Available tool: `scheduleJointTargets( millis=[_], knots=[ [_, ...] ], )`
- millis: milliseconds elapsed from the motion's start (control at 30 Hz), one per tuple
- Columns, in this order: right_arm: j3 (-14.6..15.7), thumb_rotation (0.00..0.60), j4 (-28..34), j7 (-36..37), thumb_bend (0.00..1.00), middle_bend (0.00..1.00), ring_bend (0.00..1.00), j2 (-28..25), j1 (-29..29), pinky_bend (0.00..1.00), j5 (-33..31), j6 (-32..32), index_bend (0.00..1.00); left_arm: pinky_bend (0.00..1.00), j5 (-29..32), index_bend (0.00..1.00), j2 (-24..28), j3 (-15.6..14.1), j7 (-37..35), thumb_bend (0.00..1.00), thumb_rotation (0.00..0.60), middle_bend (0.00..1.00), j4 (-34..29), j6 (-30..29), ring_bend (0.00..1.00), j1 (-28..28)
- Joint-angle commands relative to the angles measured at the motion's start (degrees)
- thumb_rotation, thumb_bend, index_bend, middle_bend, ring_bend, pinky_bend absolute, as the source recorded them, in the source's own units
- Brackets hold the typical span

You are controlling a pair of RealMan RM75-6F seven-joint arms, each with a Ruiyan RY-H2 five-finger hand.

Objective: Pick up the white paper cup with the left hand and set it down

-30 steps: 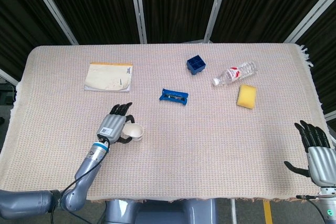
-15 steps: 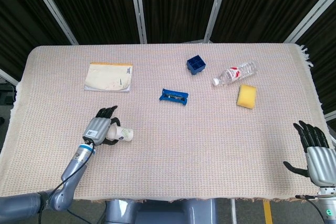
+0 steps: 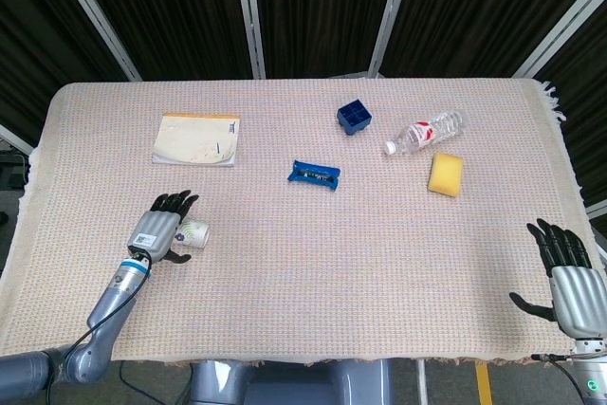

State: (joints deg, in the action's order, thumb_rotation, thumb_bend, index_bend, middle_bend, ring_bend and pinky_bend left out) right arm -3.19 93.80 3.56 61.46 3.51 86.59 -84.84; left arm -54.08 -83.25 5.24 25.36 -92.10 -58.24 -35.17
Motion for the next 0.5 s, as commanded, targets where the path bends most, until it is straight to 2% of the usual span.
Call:
scheduleJointTargets(
  millis=[33, 133, 200, 267, 500],
  knots=[
    [-0.02, 0.6, -0.06, 0.15, 0.0, 0.0, 0.0, -0.05, -0.01, 0.0, -0.06, 0.03, 0.0, 0.0, 2.44, 0.0, 0.64, 0.46, 2.76, 0.06, 0.6, 0.0, -2.52, -0.42, 0.0, -1.03],
    [-0.03, 0.6, -0.1, 0.2, 0.0, 0.0, 0.0, -0.05, 0.03, 0.0, -0.07, 0.09, 0.0, 0.0, 3.43, 0.06, 0.34, 0.75, 4.08, 0.06, 0.6, 0.0, -2.97, -0.98, 0.0, -1.45],
    [-0.02, 0.6, -0.1, 0.21, 0.0, 0.0, 0.0, -0.05, 0.07, 0.0, -0.04, 0.15, 0.0, 0.0, 4.73, 0.16, -0.08, 0.98, 6.14, 0.06, 0.6, 0.0, -3.3, -1.6, 0.0, -2.1],
    [0.0, 0.6, -0.08, 0.21, 0.0, 0.0, 0.0, -0.04, 0.06, 0.0, 0.04, 0.1, 0.0, 0.0, 6.17, 0.2, -0.92, 1.23, 9.8, 0.06, 0.6, 0.0, -3.22, -2.84, 0.0, -3.27],
    [-0.11, 0.6, -0.16, 0.54, 0.0, 0.0, 0.0, -0.15, 0.07, 0.0, -0.12, 0.1, 0.0, 0.0, 12.27, 0.26, -4.39, 1.37, 20.01, 0.06, 0.6, 0.0, -2.91, -6.32, 0.0, -6.33]
  ],
)
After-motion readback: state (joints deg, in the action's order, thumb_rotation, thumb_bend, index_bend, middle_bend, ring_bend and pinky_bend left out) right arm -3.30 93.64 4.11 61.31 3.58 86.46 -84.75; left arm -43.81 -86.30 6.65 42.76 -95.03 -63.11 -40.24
